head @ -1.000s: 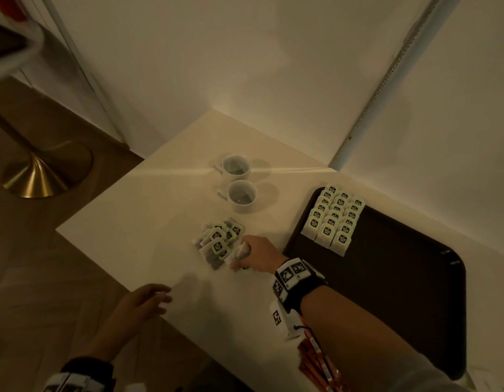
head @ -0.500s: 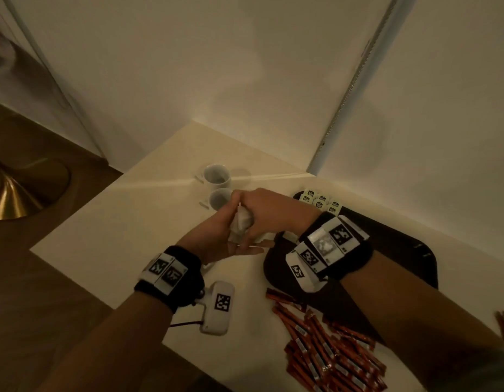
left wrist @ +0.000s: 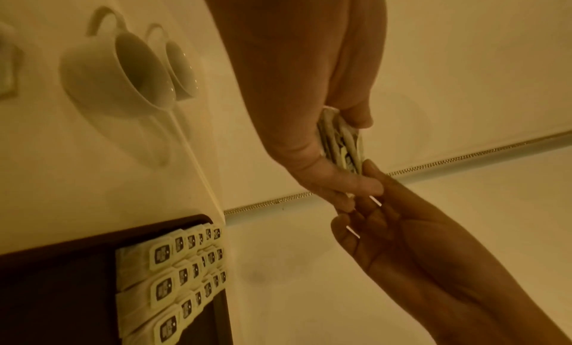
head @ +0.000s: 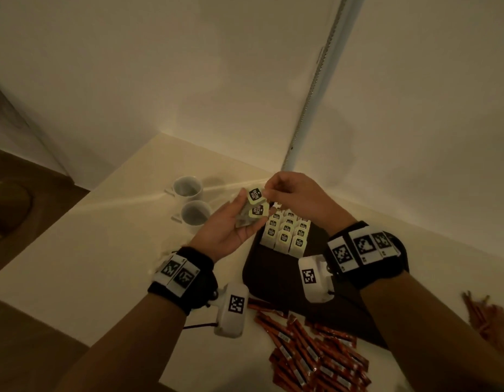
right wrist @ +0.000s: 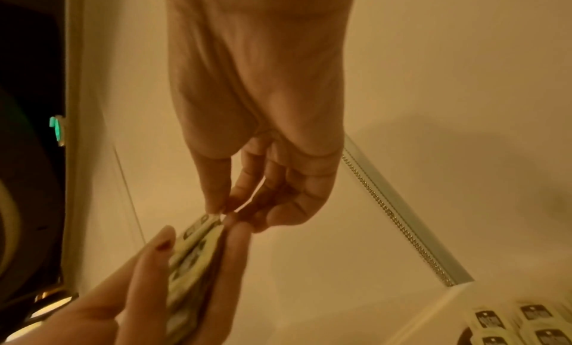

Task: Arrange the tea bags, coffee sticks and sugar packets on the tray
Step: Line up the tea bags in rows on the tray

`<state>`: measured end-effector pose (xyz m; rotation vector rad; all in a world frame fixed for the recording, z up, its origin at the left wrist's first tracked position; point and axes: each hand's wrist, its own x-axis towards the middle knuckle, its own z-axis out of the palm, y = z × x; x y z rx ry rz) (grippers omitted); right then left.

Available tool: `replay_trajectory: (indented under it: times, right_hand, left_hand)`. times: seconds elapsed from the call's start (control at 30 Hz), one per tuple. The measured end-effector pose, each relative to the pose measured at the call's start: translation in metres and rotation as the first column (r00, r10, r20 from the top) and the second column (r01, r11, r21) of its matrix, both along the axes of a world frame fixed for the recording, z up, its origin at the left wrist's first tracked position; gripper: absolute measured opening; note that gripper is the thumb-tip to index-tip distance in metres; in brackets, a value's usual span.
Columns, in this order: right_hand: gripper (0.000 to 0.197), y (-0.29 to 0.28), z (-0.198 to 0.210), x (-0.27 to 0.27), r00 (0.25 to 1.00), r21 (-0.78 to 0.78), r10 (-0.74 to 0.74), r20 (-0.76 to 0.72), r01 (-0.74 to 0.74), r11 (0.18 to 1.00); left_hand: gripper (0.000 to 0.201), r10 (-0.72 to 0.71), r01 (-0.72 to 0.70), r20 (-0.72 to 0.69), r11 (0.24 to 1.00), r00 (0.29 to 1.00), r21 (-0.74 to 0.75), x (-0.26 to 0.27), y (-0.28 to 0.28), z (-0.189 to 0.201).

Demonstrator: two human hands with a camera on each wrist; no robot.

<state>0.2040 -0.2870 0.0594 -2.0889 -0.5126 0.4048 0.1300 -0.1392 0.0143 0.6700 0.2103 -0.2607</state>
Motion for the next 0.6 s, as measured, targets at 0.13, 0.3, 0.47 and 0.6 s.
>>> replay_trajectory:
  times: [0.13,0.3,0.47,0.6]
  right_hand:
    - [0.005,-0.004,0.019,0.007,1.000,0.008,-0.030,0.004,0.030,1.000]
    - [0.002,-0.008,0.057,0.016,0.963,-0.076,0.018,0.271,0.003,0.997]
    - [0.011,-0.003,0.080,0.015,0.862,-0.310,0.192,0.468,-0.043,0.950]
    - [0.009,-0.001,0.083,0.019,0.854,-0.299,0.190,0.484,-0.043,0.953]
  left_hand:
    - [0.045,-0.037,0.039,0.033,0.998,0.999,-0.054,0.006,-0.010,0.003]
    - [0.030,-0.051,0.053,0.024,0.996,0.998,-0.068,0.014,-0.017,0.004]
    - [0.023,-0.068,0.065,0.087,0.997,0.994,0.037,0.026,-0.024,0.009]
    - [0.027,-0.052,0.042,0.154,0.997,0.987,0.067,0.034,-0.026,0.012]
